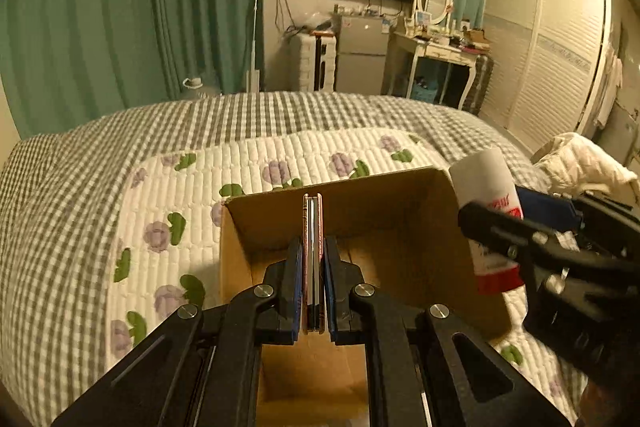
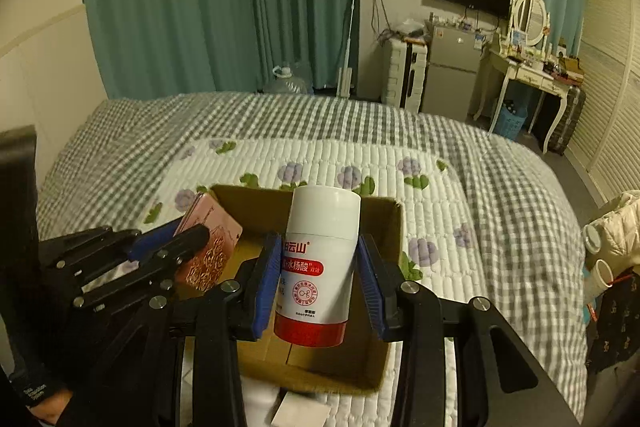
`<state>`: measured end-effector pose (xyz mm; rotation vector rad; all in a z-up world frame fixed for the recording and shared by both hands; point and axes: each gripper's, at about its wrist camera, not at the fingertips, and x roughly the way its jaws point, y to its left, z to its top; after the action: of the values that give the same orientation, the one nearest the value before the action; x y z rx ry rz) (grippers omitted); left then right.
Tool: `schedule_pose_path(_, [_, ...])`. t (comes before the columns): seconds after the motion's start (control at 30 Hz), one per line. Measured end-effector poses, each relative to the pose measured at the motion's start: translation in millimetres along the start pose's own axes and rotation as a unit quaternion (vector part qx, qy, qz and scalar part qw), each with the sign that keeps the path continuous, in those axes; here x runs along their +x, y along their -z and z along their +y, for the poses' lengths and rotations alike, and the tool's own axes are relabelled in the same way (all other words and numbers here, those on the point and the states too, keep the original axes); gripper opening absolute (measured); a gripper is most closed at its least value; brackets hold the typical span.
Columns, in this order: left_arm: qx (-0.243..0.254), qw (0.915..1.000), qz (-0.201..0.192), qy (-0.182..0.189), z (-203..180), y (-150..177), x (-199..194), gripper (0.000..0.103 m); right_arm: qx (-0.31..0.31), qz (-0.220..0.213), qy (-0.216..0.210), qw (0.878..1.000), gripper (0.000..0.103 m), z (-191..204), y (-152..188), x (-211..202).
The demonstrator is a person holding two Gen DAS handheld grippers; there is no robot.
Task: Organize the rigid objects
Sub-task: 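Carry both held items over the cardboard box and open both tools to drop them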
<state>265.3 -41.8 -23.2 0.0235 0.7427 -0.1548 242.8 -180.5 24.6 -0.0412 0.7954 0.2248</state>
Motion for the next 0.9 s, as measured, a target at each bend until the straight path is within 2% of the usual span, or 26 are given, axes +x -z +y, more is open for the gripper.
schedule_pose_path(0.17, [-0.011, 0.9997, 0.019, 0.004, 0.3, 4.7, 29.5, 0.01, -0.004, 0.022, 0.0, 1.0, 0.038, -5.3, 11.7, 39.3])
schedule_pose_path(0.27, [-0.013, 0.9994, 0.028, -0.016, 0.5, 7.7, 41.6, 0.011, -0.003, 0.029, -0.001, 1.0, 0.038, -9.0, 15.8, 52.0])
schedule_pose_path(0.37, [-0.017, 0.9994, 0.019, -0.025, 1.4, 6.1, 40.7, 0.016, -0.004, 0.034, 0.001, 0.999, 0.038, -12.4, 17.6, 60.5])
schedule_pose_path(0.43, [-0.015, 0.9993, 0.02, -0.026, 0.9, 3.4, 39.6, 0.027, -0.003, 0.035, -0.001, 0.999, 0.038, -13.8, 17.2, 63.8])
schedule_pose_path(0.57, [-0.004, 0.999, 0.008, -0.044, 0.3, 0.5, 31.1, 0.027, -0.001, 0.034, -0.004, 0.999, 0.038, -16.9, 14.9, 64.4])
schedule_pose_path(0.73, [-0.009, 0.9988, 0.001, -0.048, 5.0, -1.8, 11.9, 0.027, 0.015, 0.031, -0.013, 0.999, 0.038, -20.1, 14.0, 61.6])
schedule_pose_path(0.8, [-0.007, 0.9988, -0.004, -0.049, 5.0, -4.6, 1.2, 0.027, 0.019, 0.032, -0.02, 0.999, 0.046, -21.1, 12.3, 53.1])
schedule_pose_path(0.83, [-0.005, 0.9988, -0.007, -0.048, 4.3, -6.0, -5.4, 0.027, 0.018, 0.024, -0.015, 0.999, 0.054, -21.2, 10.6, 45.3])
schedule_pose_path(0.9, [-0.004, 0.9988, -0.015, -0.046, 1.9, -9.1, -24.5, 0.027, 0.016, 0.012, -0.002, 1.0, 0.056, -23.0, 5.6, 26.0])
